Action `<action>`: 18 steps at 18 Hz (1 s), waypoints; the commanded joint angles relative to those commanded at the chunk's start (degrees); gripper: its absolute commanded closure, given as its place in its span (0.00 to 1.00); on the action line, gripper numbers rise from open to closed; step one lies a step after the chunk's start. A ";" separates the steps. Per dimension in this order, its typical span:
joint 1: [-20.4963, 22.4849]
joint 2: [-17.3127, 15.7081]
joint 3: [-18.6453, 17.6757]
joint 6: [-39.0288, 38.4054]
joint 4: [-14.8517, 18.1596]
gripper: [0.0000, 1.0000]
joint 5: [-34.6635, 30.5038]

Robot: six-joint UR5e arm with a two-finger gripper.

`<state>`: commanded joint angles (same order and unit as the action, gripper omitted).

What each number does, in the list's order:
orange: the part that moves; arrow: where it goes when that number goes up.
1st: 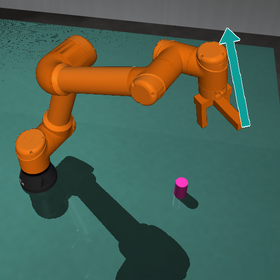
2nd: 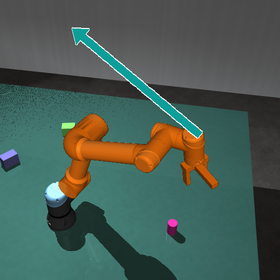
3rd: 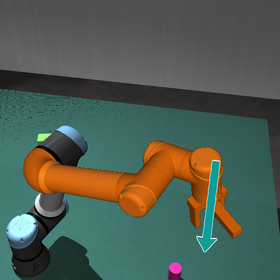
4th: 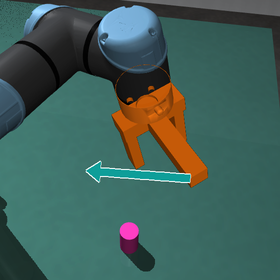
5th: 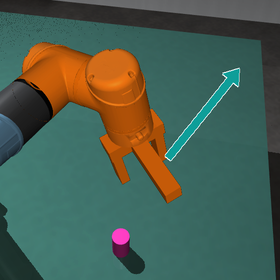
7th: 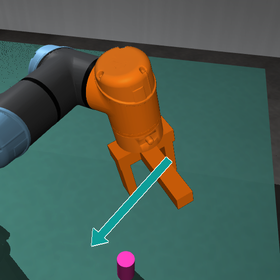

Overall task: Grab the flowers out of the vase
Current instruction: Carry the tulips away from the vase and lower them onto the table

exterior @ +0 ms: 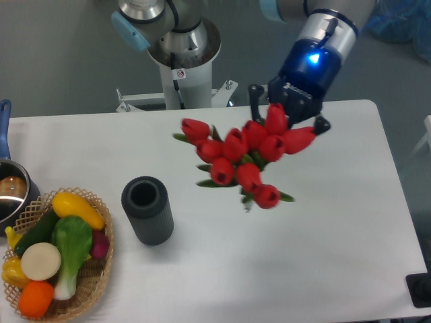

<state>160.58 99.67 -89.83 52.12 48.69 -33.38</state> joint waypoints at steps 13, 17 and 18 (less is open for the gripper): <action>-0.53 0.79 0.70 3.34 0.62 0.85 -21.19; -1.58 1.41 0.71 7.64 0.70 0.82 -28.83; -2.37 1.58 0.71 8.26 0.62 0.81 -31.29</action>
<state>158.21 101.25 -89.12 60.37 49.31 -64.66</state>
